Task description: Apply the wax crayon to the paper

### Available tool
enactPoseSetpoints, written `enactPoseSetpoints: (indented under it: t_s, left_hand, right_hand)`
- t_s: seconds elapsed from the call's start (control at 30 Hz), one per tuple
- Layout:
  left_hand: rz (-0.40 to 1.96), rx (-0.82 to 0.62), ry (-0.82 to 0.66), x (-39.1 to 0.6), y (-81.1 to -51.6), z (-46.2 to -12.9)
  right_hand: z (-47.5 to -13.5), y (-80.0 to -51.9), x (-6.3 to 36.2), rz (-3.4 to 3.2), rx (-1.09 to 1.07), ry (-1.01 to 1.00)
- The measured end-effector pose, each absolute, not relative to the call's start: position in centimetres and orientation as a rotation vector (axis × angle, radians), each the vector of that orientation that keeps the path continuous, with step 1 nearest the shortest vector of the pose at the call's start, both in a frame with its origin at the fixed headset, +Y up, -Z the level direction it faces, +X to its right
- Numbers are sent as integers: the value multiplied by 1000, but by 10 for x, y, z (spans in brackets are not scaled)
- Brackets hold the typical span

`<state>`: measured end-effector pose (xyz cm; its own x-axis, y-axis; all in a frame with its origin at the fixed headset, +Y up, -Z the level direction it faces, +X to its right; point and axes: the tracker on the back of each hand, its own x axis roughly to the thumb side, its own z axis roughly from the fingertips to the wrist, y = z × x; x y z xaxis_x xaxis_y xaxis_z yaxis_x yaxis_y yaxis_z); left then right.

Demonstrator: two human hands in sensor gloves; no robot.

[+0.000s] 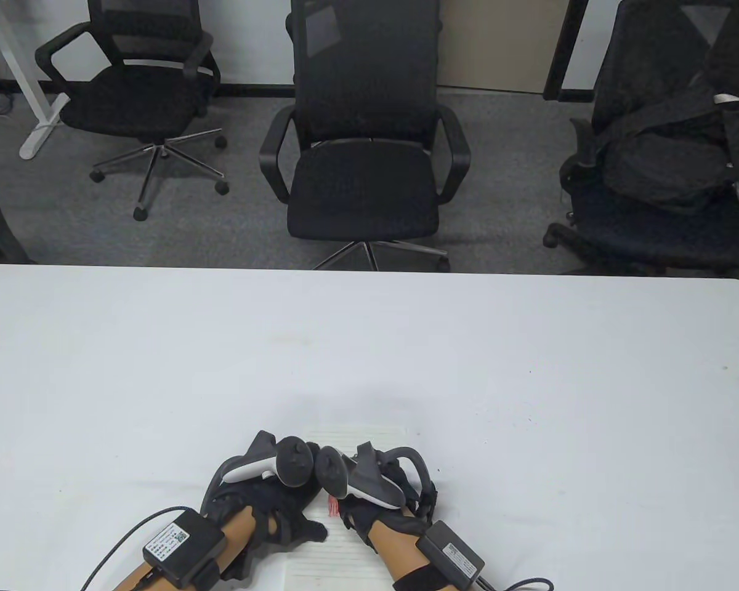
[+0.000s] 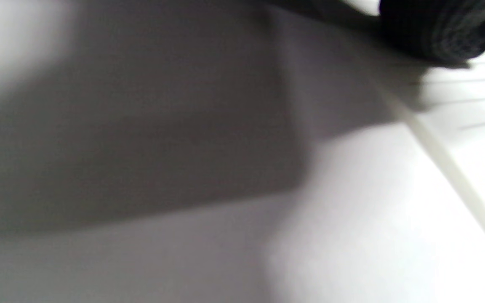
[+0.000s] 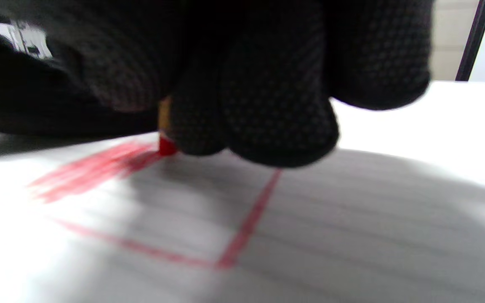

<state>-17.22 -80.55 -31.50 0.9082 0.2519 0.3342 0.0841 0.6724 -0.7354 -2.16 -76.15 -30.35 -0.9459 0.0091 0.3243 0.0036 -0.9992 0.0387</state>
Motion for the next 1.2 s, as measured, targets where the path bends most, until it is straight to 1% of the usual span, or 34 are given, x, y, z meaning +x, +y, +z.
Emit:
enactPoseSetpoints:
  t_s: [0.07, 0.1, 0.17, 0.2, 0.33, 0.4, 0.47, 0.5, 0.53, 0.6, 0.67, 0.73, 0.8, 0.87, 0.93, 1.0, 1.03, 1.1, 1.17, 1.2]
  left_hand:
    - [98, -835, -434, -172, -805, -315]
    - [97, -834, -434, -172, -805, -315]
    - [98, -835, -434, -172, -805, -315]
    - [97, -835, -434, -172, -805, -315]
    - [97, -835, -435, -172, -805, -315]
    - [98, -834, -434, -172, -805, -315]
    - [97, -835, -434, -172, -805, -315]
    - [97, -835, -434, -172, -805, -315]
    - [98, -835, -434, -172, -805, -315]
    - [97, -835, -434, -172, -805, -315]
    - [97, -835, -434, -172, -805, -315]
    - [97, -835, -434, -172, -805, -315]
    - [97, -834, -434, -172, -805, -315]
    - [97, -835, -434, -172, -805, -315]
    - [97, -835, -434, -172, -805, -315]
    - [97, -835, -435, -172, -805, -315]
    - [96, -834, -434, -172, -805, -315]
    - [97, -834, -434, -172, -805, -315]
    - [96, -834, -434, -172, -805, -315]
    - [97, -834, -434, -172, -805, -315]
  right_hand:
    - [-302, -760, -22, 3083, 552, 126]
    - [-302, -759, -23, 3067, 613, 224]
    - [-301, -758, -24, 3017, 601, 485]
    - [-299, -758, -25, 3005, 601, 476]
    - [-298, -760, -24, 3074, 591, 182]
    - [-298, -759, -24, 3054, 617, 227]
    - [-297, -757, -25, 3045, 690, 378]
    - [-295, -757, -26, 3027, 691, 470]
    - [-293, -757, -27, 3012, 691, 491]
    - [-293, -757, -27, 3040, 692, 429]
    - [-292, -758, -26, 3056, 647, 258]
    - [-292, -758, -25, 3060, 646, 217]
    - [-292, -757, -26, 3058, 676, 254]
    - [-291, -756, -29, 3049, 722, 414]
    - [-290, -756, -31, 3064, 717, 366]
    - [-289, -757, -30, 3065, 694, 219]
    - [-289, -757, -30, 3062, 705, 217]
    - [-289, -757, -31, 3061, 732, 279]
    - [-289, -756, -32, 3044, 755, 397]
    - [-288, -756, -32, 3049, 741, 405]
